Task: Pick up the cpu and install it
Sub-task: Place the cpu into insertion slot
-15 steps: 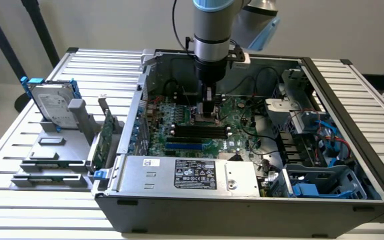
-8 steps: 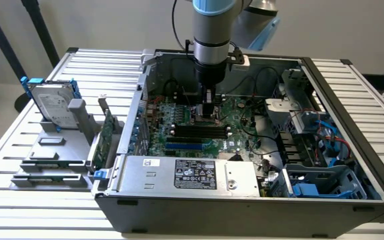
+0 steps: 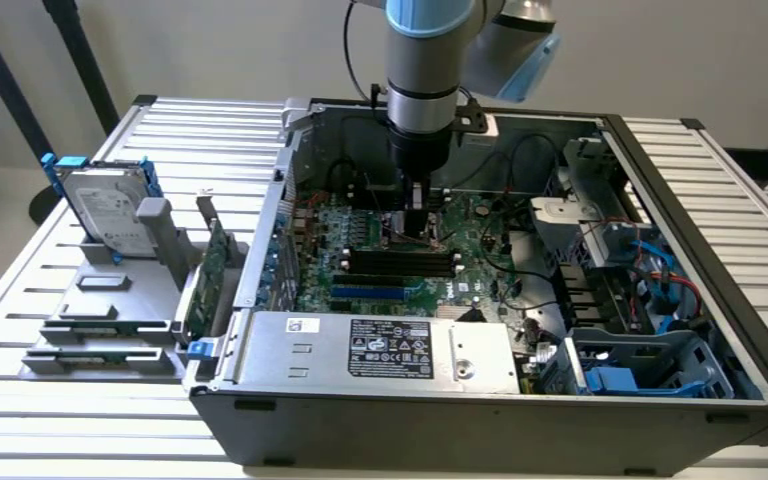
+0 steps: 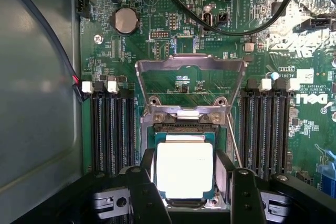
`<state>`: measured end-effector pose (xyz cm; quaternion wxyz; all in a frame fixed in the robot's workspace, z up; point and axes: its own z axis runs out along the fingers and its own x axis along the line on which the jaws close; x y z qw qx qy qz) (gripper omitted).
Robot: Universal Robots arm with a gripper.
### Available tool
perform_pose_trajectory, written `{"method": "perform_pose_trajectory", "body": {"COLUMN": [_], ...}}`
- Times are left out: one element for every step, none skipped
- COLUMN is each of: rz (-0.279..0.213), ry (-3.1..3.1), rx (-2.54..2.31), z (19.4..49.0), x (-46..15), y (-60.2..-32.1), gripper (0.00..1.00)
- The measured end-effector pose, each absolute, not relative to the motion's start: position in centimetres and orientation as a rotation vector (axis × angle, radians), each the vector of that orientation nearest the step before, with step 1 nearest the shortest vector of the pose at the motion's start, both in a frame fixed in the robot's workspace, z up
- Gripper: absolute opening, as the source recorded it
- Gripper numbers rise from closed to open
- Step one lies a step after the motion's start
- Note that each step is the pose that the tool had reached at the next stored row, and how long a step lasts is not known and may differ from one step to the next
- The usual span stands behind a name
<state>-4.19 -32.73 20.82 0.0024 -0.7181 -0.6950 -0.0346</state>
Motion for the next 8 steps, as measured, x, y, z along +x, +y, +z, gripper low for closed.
{"method": "perform_pose_trajectory", "body": {"rz": [-0.108,-0.107,-0.107,-0.105,-0.104,-0.104,-0.103,-0.102], "ry": [-2.18,-2.18,-2.18,-2.18,-2.18,-2.18,-2.18,-2.181], "rx": [-2.251,-2.25,-2.248,-2.247,-2.246,-2.245,-2.244,-2.243], "z": [20.77,20.73,20.68,20.65,20.62,20.61,20.59,20.57], "x": [-4.19,-4.19,-4.19,-4.19,-4.19,-4.19,-4.18,-4.17], "y": [-32.73,-32.72,-32.72,-32.73,-32.73,-32.73,-32.73,-32.73], "gripper": [0.55,0.55,0.55,0.55,0.55,0.55,0.55,0.55]}}
